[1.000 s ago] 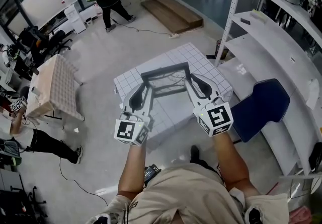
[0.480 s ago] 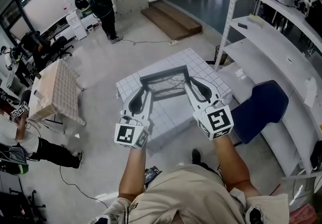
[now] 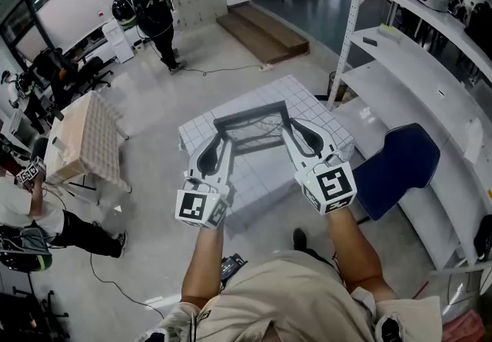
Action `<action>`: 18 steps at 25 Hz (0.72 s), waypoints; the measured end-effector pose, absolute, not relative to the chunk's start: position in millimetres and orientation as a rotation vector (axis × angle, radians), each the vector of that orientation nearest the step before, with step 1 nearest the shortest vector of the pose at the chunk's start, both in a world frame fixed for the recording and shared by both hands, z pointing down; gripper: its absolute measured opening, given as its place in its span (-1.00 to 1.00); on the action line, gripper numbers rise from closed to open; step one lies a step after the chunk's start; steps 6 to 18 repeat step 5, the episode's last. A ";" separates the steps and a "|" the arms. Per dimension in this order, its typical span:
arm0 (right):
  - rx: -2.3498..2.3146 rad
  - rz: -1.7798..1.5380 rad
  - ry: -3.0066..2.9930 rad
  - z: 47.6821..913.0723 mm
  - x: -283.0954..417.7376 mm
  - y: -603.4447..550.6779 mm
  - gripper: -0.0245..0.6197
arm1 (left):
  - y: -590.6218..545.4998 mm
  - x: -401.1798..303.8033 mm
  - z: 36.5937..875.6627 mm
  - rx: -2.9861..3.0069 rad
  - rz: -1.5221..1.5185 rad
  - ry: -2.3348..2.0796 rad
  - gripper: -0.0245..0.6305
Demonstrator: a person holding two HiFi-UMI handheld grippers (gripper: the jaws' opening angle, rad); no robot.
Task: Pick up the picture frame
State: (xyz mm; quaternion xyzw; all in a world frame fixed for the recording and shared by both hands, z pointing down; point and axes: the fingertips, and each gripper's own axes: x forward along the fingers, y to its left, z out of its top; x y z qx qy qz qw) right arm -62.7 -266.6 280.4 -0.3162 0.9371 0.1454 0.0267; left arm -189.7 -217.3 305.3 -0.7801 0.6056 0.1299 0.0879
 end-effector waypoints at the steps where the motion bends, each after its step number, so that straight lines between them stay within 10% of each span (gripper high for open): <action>1: -0.977 0.450 2.895 280.4 -62.6 -266.5 -0.68 | -217.2 -189.6 305.4 -2.322 0.386 1.803 -0.66; 18: -0.973 0.451 2.898 279.4 -62.3 -266.7 -0.68 | -217.7 -189.1 304.9 -2.323 0.386 1.801 -0.66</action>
